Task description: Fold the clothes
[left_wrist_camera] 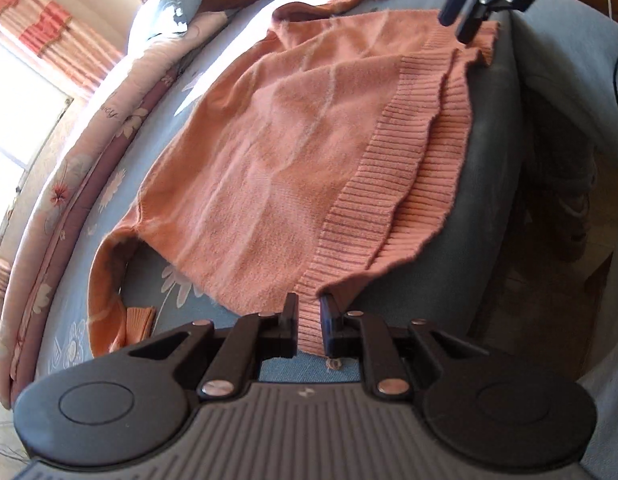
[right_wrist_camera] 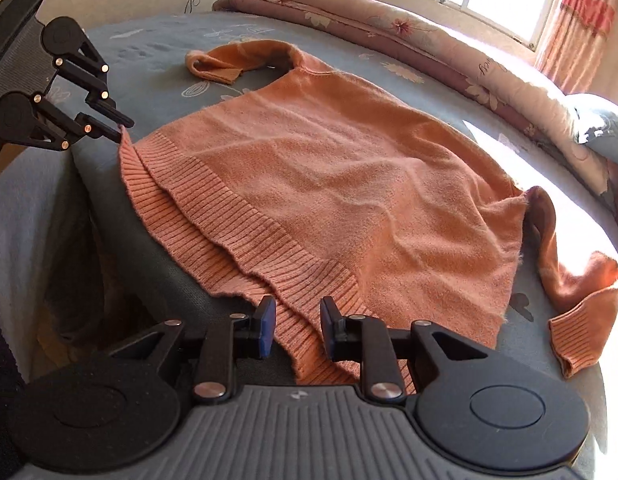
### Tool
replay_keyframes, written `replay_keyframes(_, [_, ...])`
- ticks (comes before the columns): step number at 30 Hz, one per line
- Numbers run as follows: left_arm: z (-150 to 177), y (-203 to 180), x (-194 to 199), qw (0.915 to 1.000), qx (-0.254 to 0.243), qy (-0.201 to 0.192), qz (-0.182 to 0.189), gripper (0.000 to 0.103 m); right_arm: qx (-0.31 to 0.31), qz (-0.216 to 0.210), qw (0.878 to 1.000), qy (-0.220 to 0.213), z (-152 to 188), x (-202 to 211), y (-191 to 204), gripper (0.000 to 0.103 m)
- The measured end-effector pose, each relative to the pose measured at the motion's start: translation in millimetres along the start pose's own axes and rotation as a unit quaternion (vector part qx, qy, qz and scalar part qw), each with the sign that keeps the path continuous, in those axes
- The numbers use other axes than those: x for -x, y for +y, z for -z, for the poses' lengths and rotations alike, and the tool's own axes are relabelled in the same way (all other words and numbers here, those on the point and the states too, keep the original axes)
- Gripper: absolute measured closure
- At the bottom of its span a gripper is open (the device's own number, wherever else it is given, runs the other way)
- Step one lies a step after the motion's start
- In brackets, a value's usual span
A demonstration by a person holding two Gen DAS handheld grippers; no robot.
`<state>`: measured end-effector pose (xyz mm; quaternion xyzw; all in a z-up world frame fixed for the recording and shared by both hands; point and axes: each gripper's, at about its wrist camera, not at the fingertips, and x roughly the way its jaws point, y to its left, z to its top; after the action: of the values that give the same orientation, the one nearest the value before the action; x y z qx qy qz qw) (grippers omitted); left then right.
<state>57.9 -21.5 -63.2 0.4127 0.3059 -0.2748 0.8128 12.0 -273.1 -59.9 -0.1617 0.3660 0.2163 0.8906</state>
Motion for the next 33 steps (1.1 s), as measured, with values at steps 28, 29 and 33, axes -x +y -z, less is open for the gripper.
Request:
replay_keyframes(28, [-26.9, 26.4, -89.1, 0.9539, 0.274, 0.030, 0.119, 0.083, -0.394, -0.036, 0.916, -0.065, 41.9, -88.6, -195.7, 0.052])
replay_keyframes(29, [-27.3, 25.9, -88.6, 0.9552, 0.270, 0.031, 0.118, 0.083, -0.392, -0.033, 0.917, -0.061, 40.6, -89.8, -196.1, 0.069])
replay_keyframes(33, [-28.6, 23.6, -85.9, 0.9608, 0.252, 0.036, 0.111, 0.081, -0.382, -0.019, 0.923, -0.047, 33.6, -84.4, -198.9, 0.088])
